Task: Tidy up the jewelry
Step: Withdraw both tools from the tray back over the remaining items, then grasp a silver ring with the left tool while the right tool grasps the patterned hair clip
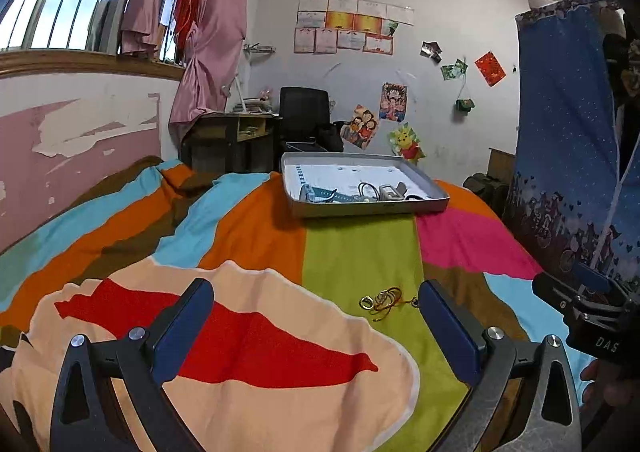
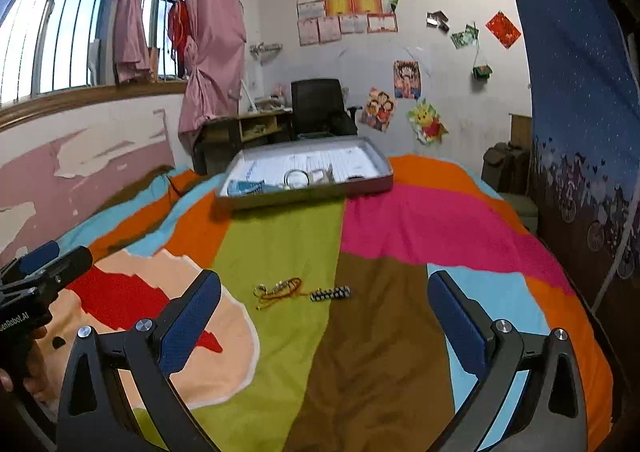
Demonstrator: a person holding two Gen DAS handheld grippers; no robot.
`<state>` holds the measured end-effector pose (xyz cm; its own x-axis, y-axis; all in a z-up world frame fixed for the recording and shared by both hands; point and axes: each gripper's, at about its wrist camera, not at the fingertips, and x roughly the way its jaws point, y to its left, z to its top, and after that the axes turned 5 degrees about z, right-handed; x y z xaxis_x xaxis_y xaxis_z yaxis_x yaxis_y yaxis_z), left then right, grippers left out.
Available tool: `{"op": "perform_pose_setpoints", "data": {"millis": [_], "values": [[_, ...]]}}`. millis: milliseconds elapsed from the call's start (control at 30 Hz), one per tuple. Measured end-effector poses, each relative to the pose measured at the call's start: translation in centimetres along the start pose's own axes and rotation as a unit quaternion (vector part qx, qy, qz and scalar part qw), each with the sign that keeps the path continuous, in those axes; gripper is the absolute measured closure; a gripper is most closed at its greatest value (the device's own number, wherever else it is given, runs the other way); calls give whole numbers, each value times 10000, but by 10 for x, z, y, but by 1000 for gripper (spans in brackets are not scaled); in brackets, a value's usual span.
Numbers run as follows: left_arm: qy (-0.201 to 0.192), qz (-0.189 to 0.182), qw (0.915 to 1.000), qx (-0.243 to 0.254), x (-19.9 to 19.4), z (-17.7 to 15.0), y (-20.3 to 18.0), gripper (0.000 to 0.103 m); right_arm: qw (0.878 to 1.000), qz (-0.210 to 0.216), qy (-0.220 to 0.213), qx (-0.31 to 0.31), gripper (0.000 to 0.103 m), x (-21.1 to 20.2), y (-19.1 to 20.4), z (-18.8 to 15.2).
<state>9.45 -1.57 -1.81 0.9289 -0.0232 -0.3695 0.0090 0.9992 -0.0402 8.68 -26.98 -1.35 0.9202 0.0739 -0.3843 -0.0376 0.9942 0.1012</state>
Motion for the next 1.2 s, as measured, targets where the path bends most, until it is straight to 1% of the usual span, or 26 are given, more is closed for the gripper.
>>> {"op": "perform_pose_setpoints", "data": {"millis": [133,367,500,667,733,767,800,867,933,1000,1067,1200], "values": [[120,50,9998,118,5,-4,-4,0,9999,-33,133,71,1,8,-3,-4],[316,-4,9994,126,24,-5,-9,0,9994,-55,319,142,1,20,-6,-8],[415,-38,9991,105,40,-3,-10,0,9984,-5,496,254,1,28,-10,-9],[509,-8,9987,36,63,-1,-14,0,9979,-96,585,275,1,40,-20,0],[585,-59,9983,22,74,-1,-16,0,9963,-167,761,356,1,48,-29,4],[664,-131,9977,32,81,0,-17,0,9959,-175,769,449,1,49,-34,4],[698,-159,9974,44,86,0,-18,0,9948,-143,791,621,1,52,-40,4],[752,-254,9968,88,98,-1,-20,0,9909,12,984,917,1,64,-54,4],[820,-353,9959,145,109,-2,-23,0,9881,86,1169,996,1,77,-63,3],[921,-460,9945,211,120,-4,-25,0,9868,174,1264,997,1,88,-67,3],[1007,-501,9933,254,129,-7,-25,0,9843,357,1497,867,1,106,-69,5],[1174,-539,9915,162,143,-16,-21,0,9827,392,1719,564,1,140,-75,2]]}}
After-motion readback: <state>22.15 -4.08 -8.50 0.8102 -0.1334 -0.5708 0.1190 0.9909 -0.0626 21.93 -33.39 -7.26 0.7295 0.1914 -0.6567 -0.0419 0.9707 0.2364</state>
